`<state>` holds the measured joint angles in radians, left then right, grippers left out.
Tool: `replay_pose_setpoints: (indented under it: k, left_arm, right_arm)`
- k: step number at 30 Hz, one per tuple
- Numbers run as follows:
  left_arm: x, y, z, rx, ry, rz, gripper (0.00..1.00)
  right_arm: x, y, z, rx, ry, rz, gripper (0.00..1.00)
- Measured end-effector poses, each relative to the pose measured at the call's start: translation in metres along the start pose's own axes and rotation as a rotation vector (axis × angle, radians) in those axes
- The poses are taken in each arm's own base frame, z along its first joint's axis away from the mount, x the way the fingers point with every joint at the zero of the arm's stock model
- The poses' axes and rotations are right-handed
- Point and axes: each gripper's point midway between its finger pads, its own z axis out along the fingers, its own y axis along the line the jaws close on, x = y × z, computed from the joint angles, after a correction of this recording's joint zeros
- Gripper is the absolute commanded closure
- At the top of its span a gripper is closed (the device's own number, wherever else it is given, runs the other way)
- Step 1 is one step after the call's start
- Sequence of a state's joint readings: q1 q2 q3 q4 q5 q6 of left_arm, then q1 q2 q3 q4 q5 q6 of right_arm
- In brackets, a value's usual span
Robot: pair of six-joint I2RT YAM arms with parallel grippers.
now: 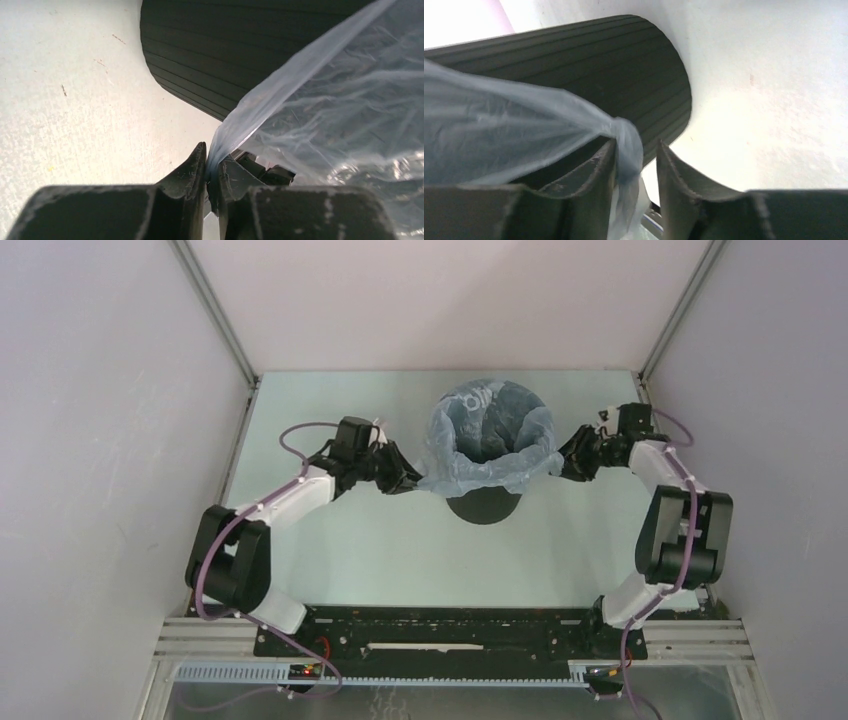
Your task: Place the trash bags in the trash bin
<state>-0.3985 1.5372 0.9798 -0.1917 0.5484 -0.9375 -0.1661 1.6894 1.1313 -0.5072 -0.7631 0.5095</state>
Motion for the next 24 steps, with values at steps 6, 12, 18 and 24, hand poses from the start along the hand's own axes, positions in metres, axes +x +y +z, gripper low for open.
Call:
replay_pose_setpoints:
  k: [6,12,18,24]
  left_arm:
    - [0.005,-0.01,-0.025,0.001,-0.028,0.075,0.61]
    - [0.011,-0.02,-0.042,0.016,-0.04,0.104,0.38]
    - [0.012,-0.024,-0.048,0.027,-0.048,0.104,0.43]
    - [0.011,-0.028,-0.048,0.037,-0.054,0.093,0.57]
  right_arm:
    - [0.008,0.018,-0.051,0.06,-0.116,-0.092,0.28]
    - [0.02,0.048,-0.095,-0.005,-0.205,-0.111,0.23]
    - [0.016,0.056,-0.115,-0.067,-0.241,-0.044,0.27]
    - [0.028,0.066,-0.11,-0.112,-0.213,-0.068,0.34]
